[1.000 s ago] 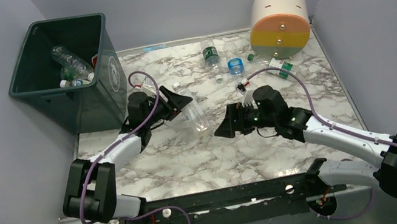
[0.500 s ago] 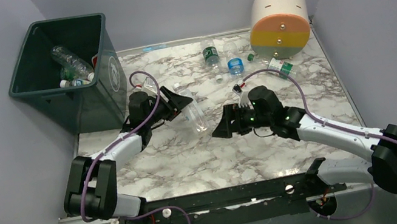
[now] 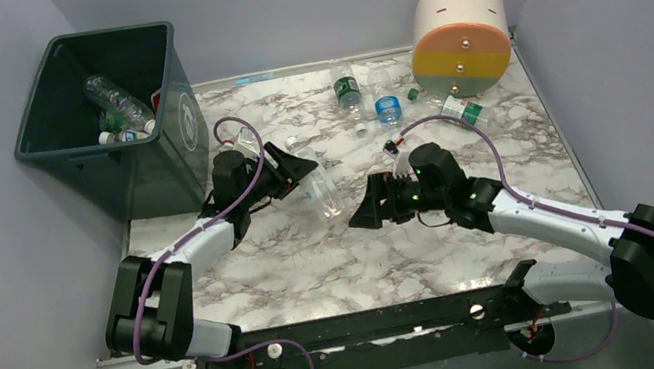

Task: Put the plastic bottles in the bin
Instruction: Place the plastic bottle in the trash bin.

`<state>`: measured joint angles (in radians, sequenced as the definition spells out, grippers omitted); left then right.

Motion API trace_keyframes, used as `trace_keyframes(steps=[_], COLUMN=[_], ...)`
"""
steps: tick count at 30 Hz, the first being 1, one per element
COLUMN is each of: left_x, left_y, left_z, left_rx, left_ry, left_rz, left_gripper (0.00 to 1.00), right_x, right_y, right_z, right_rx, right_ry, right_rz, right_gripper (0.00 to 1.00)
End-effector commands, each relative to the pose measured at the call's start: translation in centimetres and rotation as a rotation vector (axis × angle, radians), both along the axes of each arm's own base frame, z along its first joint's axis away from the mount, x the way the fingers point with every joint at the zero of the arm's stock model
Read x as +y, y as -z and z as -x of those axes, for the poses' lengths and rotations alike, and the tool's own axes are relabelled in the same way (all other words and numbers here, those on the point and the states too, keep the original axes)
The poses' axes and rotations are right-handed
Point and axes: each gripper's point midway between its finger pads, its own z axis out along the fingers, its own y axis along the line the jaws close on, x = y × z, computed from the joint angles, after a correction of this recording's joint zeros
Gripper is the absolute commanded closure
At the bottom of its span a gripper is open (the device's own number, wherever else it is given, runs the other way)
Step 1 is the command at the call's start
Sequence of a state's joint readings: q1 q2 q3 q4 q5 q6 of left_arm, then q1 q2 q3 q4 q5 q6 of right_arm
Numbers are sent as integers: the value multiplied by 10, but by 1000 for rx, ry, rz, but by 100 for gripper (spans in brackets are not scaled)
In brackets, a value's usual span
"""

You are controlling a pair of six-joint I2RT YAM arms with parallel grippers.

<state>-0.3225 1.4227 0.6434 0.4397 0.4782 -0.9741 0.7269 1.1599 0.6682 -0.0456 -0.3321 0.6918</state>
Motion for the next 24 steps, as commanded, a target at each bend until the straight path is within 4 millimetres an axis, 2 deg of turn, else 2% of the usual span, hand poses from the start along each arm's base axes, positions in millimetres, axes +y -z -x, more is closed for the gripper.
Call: trace_keyframes(steps=[1,11,24], left_x=[-4,-4,-5], left_y=[-18,-18,-20], left_z=[-9,-9,-9], left_rx=[-72,-72,-75], left_ry=[8,9,10], left_rz=[10,10,11], left_gripper=[39,39,39], right_x=[5,5,4], right_y=[-1,0,2], right_z=[4,5,5], right_rx=[1,9,12], right_ry=[-23,-21,-20], right_rz=[-26,-29,-27], right_gripper=[5,0,1])
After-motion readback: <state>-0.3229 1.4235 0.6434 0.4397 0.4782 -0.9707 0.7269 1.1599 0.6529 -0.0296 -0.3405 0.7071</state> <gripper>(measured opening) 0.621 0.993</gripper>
